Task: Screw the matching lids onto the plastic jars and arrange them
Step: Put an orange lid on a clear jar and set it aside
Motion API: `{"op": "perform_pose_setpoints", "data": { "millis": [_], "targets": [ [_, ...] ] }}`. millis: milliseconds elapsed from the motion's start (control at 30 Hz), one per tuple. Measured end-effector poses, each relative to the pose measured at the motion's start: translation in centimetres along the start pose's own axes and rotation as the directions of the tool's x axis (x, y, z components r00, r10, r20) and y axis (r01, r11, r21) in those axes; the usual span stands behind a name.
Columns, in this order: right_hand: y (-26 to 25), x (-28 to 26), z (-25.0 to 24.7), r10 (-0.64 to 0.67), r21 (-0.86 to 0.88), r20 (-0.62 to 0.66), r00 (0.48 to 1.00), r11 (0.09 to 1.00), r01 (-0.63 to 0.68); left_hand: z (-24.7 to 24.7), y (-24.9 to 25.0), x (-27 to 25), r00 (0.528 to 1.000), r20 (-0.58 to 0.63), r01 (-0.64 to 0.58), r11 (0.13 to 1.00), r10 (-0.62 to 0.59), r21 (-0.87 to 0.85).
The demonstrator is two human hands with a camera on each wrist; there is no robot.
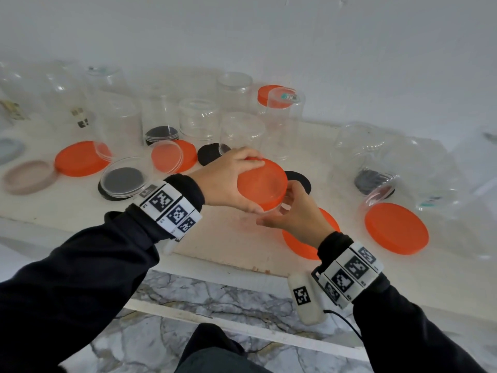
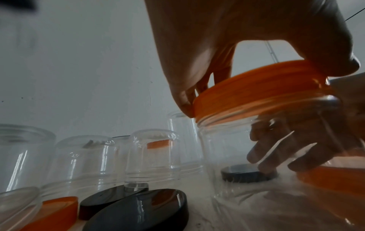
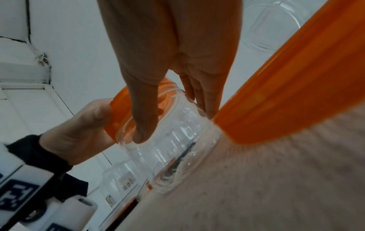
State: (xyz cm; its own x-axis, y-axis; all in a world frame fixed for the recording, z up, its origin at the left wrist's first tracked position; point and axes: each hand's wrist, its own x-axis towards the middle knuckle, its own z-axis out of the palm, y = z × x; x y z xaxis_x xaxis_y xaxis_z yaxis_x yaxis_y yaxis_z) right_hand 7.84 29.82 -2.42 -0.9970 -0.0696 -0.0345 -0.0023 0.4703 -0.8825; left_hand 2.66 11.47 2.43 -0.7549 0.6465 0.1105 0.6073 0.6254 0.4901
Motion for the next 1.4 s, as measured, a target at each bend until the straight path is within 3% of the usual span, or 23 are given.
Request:
{"op": "perform_pose_setpoints", "data": {
  "millis": [300, 400, 533, 633, 733, 867, 1200, 1400],
  "targets": [
    [-0.2, -0.3, 0.0, 0.009, -0.009, 0.010, 1.000, 1.000, -0.009, 0.3, -0.3, 0.2, 0.999, 0.034, -0.001, 1.000, 0.000, 0.006],
    [-0.5, -0.3, -0.6, 0.008, -0.055, 0.077, 0.997, 0.998, -0.004, 0.4, -1.1, -0.5, 0.996, 0.069, 0.062, 0.988, -0.052, -0.144],
    [-3.1, -0.1, -3.0, -0.064, -0.234, 0.135, 0.989, 0.968, 0.094, 1.0, -3.3, -1.2, 0.982, 0.119, 0.185, 0.895, -0.149, -0.405],
    [-6.1, 0.9, -3.8, -0.117, -0.467, 0.260, 0.958, 0.853, 0.231, 1.6, -4.2, -1.0, 0.962, 0.221, 0.251, 0.830, -0.157, -0.498],
    [-8.1, 2.1, -3.0, -0.143, -0.629, 0.353, 0.925, 0.695, 0.348, 1.7, -4.3, -0.6, 0.961, 0.239, 0.244, 0.825, -0.137, -0.510],
    [-9.5, 3.3, -2.0, -0.042, -0.733, 0.466, 0.884, 0.542, 0.412, 1.7, -4.5, -0.1, 0.956, 0.264, 0.246, 0.835, -0.126, -0.493],
    [-10.7, 4.4, -2.5, 0.085, -0.714, 0.572, 0.816, 0.540, 0.445, 1.9, -4.6, 0.0, 0.958, 0.264, 0.236, 0.838, -0.115, -0.491],
    [-10.8, 4.2, -2.7, 0.078, -0.676, 0.618, 0.782, 0.560, 0.478, 1.6, -4.4, 0.1, 0.955, 0.262, 0.259, 0.826, -0.140, -0.500]
  ]
}}
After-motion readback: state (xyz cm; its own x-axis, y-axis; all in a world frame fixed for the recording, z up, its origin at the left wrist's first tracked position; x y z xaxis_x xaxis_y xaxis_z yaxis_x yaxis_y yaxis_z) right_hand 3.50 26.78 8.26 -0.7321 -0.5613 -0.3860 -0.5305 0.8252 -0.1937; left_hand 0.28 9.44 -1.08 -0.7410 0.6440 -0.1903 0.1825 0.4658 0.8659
